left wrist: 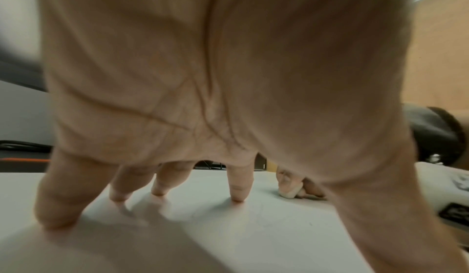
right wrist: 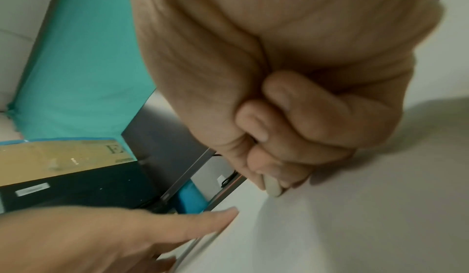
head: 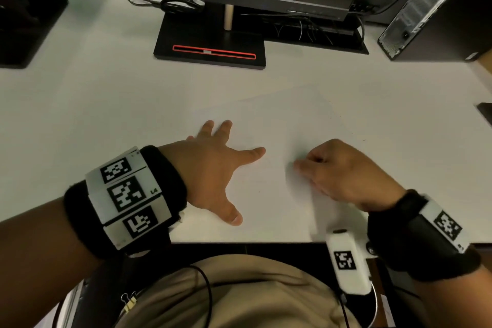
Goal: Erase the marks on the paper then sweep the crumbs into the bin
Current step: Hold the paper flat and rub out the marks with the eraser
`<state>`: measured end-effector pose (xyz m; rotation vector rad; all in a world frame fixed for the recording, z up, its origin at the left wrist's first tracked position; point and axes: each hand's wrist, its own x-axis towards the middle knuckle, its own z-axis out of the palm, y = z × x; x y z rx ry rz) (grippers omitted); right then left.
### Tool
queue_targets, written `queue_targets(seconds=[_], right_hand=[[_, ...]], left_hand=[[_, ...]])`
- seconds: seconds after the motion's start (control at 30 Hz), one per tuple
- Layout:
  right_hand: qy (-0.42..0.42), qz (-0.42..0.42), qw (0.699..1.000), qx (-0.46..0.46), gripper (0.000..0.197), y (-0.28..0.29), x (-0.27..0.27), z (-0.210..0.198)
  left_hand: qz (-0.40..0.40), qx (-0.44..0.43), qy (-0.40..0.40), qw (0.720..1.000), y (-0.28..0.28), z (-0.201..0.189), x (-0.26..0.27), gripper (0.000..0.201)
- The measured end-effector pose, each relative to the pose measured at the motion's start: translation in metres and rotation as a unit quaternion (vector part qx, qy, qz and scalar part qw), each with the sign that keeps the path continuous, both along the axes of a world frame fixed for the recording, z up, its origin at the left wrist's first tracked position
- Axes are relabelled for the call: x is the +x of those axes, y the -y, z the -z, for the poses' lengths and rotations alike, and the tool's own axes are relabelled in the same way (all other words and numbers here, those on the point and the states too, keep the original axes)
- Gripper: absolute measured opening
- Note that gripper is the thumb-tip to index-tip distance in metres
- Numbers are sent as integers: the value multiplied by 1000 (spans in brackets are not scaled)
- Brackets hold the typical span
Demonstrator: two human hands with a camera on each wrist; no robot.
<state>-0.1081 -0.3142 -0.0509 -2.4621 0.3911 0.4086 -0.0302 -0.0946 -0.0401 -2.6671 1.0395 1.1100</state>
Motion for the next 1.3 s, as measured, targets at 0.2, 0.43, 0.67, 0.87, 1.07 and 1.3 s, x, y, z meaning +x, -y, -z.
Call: queue_targets(seconds=[0.2, 0.43, 0.67, 0.87, 1.07, 1.3], right_hand=[[-37, -73, 997, 10, 48, -13, -6, 5], [-15, -77, 997, 4, 48, -15, -1, 6], [-9, -68, 998, -2, 45, -13, 6, 3], [-2, -39, 999, -1, 45, -5, 13, 3], [-14, -78, 997, 1, 48, -13, 12, 4], [-23, -119, 993, -7, 46, -26, 10, 3]], left_hand=[[4, -1, 2, 1000, -1, 2, 1, 121], [5, 4, -3, 1000, 0, 0, 1, 120], [5, 6, -3, 1000, 1, 1, 1, 121], [3, 5, -1, 1000, 1, 0, 0, 120], [2, 0, -5, 1000, 0, 2, 2, 120], [3, -6, -4, 1000, 0, 3, 2, 120]])
